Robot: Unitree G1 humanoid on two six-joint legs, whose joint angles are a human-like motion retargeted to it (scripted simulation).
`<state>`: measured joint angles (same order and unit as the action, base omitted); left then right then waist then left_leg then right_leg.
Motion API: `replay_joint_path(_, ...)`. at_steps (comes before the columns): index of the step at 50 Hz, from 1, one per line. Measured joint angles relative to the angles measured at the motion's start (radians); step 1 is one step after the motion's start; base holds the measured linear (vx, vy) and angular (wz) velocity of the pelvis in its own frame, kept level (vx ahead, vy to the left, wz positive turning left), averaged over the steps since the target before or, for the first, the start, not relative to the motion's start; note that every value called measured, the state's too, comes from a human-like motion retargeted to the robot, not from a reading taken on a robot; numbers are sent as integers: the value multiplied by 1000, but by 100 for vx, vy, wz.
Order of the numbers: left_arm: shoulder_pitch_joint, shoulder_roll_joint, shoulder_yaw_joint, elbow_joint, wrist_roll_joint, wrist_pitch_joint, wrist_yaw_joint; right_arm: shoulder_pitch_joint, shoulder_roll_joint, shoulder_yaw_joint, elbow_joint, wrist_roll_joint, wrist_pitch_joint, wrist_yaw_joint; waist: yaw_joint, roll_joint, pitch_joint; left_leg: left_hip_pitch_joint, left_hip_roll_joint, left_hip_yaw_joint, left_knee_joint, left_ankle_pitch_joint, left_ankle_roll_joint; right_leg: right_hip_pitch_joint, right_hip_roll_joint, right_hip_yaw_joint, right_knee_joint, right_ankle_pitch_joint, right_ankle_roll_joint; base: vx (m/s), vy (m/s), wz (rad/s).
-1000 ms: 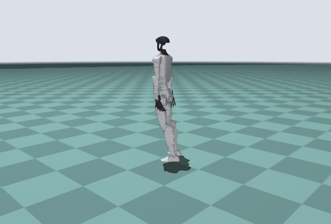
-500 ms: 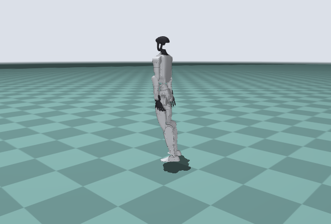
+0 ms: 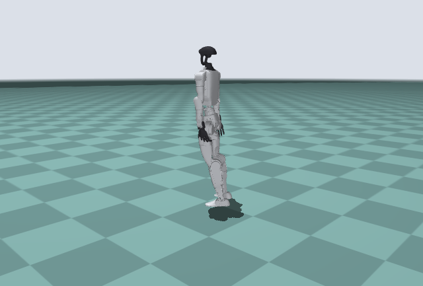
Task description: In place motions
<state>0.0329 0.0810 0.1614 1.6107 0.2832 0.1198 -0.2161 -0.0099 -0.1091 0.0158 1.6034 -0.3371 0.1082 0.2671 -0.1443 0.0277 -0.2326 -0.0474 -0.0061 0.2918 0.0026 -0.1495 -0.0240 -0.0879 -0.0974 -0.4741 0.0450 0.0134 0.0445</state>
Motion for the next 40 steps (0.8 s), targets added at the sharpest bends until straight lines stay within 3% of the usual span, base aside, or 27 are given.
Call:
replay_joint_path(25,0,-2,-3,-15,2,-6,4,-7,-16,-11,-12,-9,-4,2,-5,-10,17,-8,-29,-13,-1,9,18,-7,-35,-7,15,8,15,1,-1,2)
replay_joint_path(40,-13,5,-29,-18,-27,-8,16,-5,-54,-51,16,15,-21,-30,12,-19,94,-3,-34,88,-25,9,38,-84,-51,113,78,70,27,6,-9,-38)
